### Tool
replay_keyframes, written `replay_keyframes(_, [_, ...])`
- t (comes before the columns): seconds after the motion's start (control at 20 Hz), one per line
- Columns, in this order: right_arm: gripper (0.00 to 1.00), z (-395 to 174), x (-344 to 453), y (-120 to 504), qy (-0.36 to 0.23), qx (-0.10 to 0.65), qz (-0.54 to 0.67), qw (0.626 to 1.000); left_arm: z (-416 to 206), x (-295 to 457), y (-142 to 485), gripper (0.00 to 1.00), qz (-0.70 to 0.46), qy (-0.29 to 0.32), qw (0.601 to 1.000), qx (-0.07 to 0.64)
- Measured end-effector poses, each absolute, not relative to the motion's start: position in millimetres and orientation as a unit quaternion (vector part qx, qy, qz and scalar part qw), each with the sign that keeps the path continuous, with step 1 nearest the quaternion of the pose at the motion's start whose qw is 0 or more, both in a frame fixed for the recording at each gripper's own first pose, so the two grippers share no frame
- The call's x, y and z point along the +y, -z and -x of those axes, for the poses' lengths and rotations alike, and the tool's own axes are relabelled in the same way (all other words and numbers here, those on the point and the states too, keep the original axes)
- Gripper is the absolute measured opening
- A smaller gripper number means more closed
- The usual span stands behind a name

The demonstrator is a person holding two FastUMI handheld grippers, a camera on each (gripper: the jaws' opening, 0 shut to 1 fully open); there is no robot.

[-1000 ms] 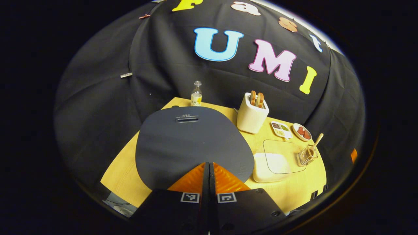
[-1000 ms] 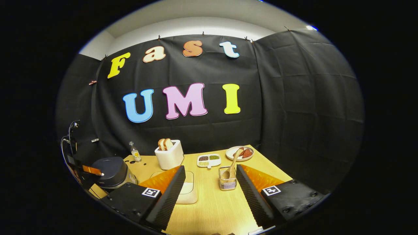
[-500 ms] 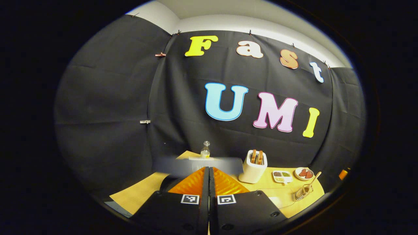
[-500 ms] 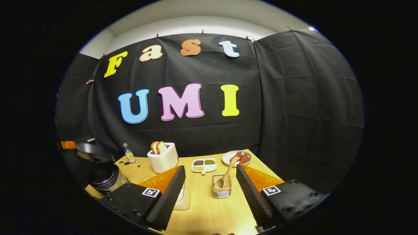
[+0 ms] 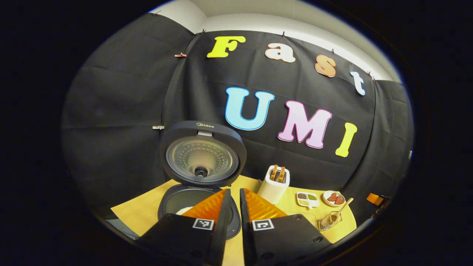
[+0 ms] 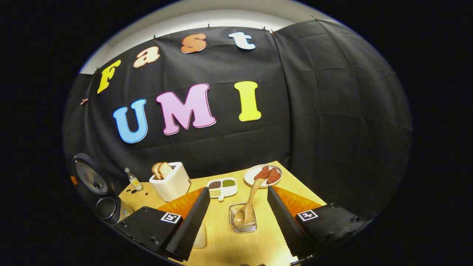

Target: Close the left gripper, press the button to open the rice cooker; take a wooden spoon from the chopstick holder with the right hand, scoop a spoonful of rice and pour it into the rice cooker, then put the wooden spoon back into the chopstick holder.

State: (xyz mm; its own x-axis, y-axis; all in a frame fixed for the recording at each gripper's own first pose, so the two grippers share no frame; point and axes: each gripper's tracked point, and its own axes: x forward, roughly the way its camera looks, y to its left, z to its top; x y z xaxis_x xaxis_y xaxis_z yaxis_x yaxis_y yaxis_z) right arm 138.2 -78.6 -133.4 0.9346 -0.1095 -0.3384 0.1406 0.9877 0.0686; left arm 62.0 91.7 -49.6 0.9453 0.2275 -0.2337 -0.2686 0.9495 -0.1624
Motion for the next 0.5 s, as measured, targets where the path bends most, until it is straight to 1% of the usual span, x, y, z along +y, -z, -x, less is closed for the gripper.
replay_keyframes(0.05, [0.98,-145,-84,141,0.068,0.178,-0.052,0.98,-62,88,50,0.27,0.092,-0.125,0.982,0.109])
replay_keyframes(0.15, [0.98,-159,-96,157,0.08,0.195,-0.062,0.976,-63,78,54,0.45,0.082,-0.118,0.982,0.119])
replay_keyframes(0.25, [0.98,-173,-105,178,0.087,0.218,-0.069,0.97,-64,72,60,0.71,0.063,-0.126,0.981,0.132])
replay_keyframes(0.35, [0.98,-189,-110,197,0.085,0.238,-0.074,0.965,-63,69,66,0.96,0.038,-0.146,0.978,0.144])
replay_keyframes(0.4, [0.98,-197,-112,206,0.082,0.244,-0.075,0.963,-65,63,69,0.98,0.033,-0.15,0.977,0.151])
replay_keyframes(0.5, [0.98,-213,-117,222,0.078,0.257,-0.074,0.96,-67,51,74,0.95,0.036,-0.153,0.974,0.16])
